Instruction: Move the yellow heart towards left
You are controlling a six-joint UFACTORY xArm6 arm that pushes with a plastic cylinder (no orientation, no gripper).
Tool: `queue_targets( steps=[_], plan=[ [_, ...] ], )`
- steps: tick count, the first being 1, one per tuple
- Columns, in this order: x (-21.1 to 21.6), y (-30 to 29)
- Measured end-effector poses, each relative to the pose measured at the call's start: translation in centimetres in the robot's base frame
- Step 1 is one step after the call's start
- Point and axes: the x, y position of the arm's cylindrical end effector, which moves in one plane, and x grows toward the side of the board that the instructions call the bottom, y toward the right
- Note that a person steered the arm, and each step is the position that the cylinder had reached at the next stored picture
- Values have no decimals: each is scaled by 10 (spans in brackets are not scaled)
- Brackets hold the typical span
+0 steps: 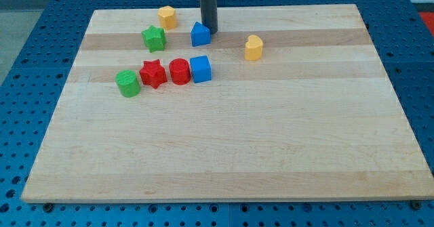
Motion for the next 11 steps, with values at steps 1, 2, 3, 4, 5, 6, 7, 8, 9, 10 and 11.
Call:
queue_targets(
  steps=[1, 2, 3, 4, 5, 6, 7, 8, 9, 10, 11],
  plan=[
    [12, 51],
    [42, 120],
    [71, 163],
    [80, 167],
    [77, 135],
    [64, 116],
    [54, 111],
    [59, 95],
    [68, 85],
    [95, 98],
    [127, 100]
  ],
)
